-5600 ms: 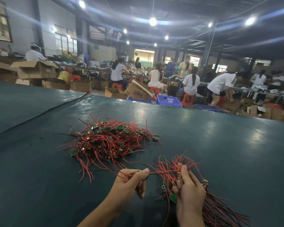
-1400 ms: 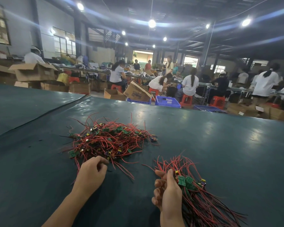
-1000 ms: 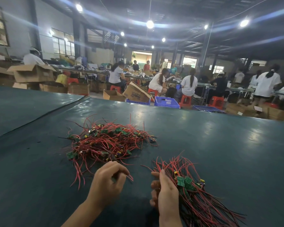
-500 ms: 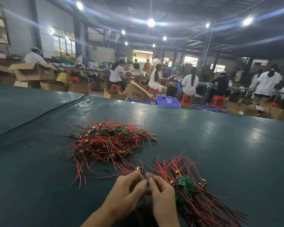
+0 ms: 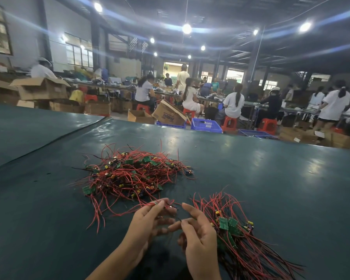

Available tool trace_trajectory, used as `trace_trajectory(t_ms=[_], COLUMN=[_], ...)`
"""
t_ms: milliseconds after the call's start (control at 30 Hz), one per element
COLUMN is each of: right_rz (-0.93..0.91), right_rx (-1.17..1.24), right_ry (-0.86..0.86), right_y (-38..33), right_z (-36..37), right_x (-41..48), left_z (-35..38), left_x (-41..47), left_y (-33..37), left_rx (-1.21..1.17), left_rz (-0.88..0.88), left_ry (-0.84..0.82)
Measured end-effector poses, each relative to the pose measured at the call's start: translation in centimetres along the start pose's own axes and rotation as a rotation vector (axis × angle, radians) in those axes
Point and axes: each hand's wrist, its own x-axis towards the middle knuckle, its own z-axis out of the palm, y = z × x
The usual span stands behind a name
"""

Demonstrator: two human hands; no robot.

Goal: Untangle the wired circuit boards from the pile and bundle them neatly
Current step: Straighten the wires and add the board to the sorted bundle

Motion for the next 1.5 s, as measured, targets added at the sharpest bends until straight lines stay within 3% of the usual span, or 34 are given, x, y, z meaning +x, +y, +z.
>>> trace_trajectory(t_ms=[333,533,767,900,967,1067,1300,1500], right_rz=[-0.012,0.023,-0.014,0.07,0.149,0.209,0.186,0.066], right_rx=[0.166,-0.044,-0.293,-0.212,-0.203,-0.135,0.047,0.07], right_ry=[0.107,0.123,0.354,0.17,0.04,-0.024,0.041,0.197], right_y=[-0.2,0.6,1.1,0.6,0.4,0.1,-0.7,-0.7], right_z=[0.1,0.9,0.3,0.5,1.1,1.6,1.3,0.8], right_x=[0.2,0.0,0.3,0.3,0.1,-0.1,0.1,0.3], left_z=[-0.8,-1.0,-0.9,-0.9,-0.7,-0.4,0.0,0.6], left_x=[-0.2,-0.5,-0.6,-0.5,-0.7,-0.9,-1.2,-1.8], left_y=[0.4,1.0,0.7,0.7,0.5,0.3,0.2,0.2], left_rx=[0.077,0.277,0.275,0.251,0.253,0.23,0.123,0.3], left_rz=[0.379,0.629,0.609,0.572,0.523,0.439,0.332,0.407], left_ry=[0.094,0.156,0.172,0.122,0.052,-0.081,-0.214,-0.221])
